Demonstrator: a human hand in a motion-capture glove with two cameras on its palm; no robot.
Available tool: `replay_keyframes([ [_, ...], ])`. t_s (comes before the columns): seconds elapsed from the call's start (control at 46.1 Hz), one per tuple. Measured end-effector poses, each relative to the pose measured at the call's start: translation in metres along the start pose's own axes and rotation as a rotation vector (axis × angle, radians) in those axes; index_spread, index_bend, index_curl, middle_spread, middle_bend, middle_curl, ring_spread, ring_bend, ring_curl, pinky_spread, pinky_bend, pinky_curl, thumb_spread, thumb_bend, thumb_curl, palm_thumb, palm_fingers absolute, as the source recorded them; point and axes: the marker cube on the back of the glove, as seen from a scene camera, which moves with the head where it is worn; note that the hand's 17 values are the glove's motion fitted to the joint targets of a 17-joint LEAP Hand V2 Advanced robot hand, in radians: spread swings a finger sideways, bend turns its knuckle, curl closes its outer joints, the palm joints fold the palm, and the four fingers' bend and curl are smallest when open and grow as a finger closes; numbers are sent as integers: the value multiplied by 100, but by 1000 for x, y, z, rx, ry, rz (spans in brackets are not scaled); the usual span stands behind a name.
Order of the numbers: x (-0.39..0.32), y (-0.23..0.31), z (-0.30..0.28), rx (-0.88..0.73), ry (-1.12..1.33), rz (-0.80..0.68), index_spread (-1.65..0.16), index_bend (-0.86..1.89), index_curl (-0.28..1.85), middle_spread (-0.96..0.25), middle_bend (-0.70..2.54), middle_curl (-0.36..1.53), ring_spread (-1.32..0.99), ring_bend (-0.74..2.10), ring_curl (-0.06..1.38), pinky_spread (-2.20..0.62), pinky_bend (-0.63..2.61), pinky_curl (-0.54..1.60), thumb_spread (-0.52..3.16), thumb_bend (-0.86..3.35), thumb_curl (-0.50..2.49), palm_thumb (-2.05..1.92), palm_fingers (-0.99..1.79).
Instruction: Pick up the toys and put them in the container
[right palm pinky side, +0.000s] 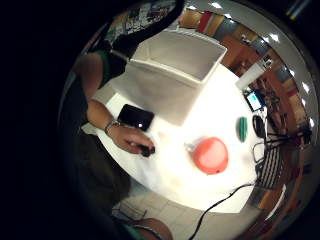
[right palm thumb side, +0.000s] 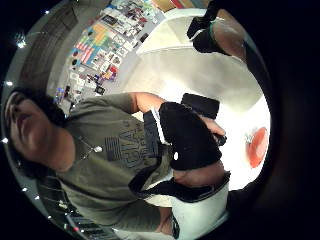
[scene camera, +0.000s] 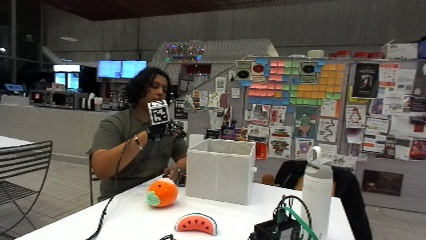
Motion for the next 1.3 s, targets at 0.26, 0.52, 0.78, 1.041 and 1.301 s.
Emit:
replay_keyframes([
  [0.26,43,2,-2,16,349,8,-33,23,15,-16,24,11,-29,38,14,-11,47,20,111,-1,6,-3,59],
  [0.52,38,11,-8,40,-26,135,-40,21,20,-20,21,15,-35,42,15,-12,48,23,134,-2,11,-3,58],
  [0.78,151,49,28,-17,31,612,-42,20,24,-19,19,18,-33,41,16,-11,52,26,140,-2,16,-2,55],
  [1.041,214,84,129,-109,176,927,-43,20,30,-17,18,22,-26,25,14,-3,56,30,129,-2,22,1,28],
  [1.301,215,89,138,326,376,884,-43,10,24,-29,39,29,-36,78,25,-21,68,30,124,18,39,44,113],
])
